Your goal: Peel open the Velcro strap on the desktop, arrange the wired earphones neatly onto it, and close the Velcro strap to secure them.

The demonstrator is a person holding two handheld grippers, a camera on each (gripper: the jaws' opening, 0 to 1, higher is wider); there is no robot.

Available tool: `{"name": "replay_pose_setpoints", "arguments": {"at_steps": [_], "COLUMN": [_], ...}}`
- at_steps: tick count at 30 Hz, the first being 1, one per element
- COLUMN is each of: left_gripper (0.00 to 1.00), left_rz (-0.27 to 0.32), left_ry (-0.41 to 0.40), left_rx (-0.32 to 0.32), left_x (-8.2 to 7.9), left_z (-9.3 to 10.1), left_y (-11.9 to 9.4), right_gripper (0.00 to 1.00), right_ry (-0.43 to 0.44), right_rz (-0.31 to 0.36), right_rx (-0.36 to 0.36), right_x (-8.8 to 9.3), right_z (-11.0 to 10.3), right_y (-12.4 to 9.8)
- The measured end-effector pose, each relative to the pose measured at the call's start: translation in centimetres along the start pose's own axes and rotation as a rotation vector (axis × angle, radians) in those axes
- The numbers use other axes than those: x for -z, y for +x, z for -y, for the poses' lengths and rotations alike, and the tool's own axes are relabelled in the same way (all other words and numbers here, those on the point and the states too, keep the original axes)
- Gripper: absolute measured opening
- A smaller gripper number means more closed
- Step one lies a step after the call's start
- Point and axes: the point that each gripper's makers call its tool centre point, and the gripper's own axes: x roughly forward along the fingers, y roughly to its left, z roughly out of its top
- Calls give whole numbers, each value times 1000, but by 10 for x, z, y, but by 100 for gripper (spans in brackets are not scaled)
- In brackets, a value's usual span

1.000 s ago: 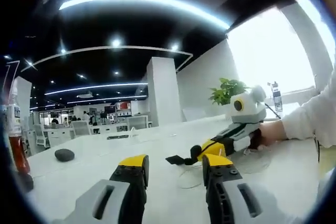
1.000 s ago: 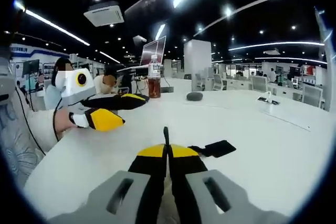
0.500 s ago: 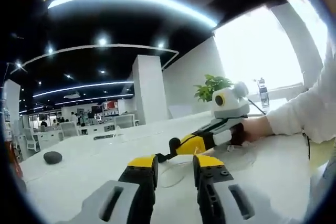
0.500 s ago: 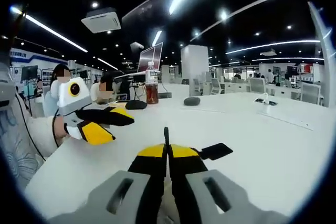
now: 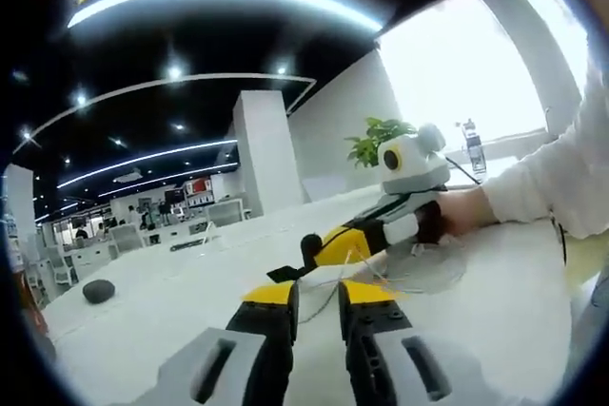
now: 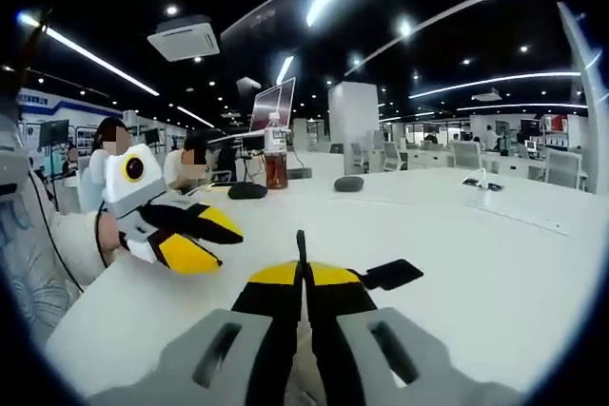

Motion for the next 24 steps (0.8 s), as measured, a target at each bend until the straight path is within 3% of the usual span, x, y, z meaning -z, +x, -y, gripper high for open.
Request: {"name": "replay_pose_setpoints", "arguments": {"at_steps": [13, 20, 24], "left_gripper": [6, 6, 6], "left_rz": [11, 21, 91], "left_ry": [-21, 8, -11], "left_rx": [34, 136, 229], "left_x": [-4, -9, -22], "left_z": [6, 42, 65], "left_y": [-3, -19, -29], "right_gripper": [4, 4, 4], "right_ry": [5, -2, -54], "right_rz": [-1, -6, -51], "right_rx": [4, 1, -6], "right_x": [0, 1, 7], "right_z": [2, -1, -10], "right_y": [0, 2, 4]}}
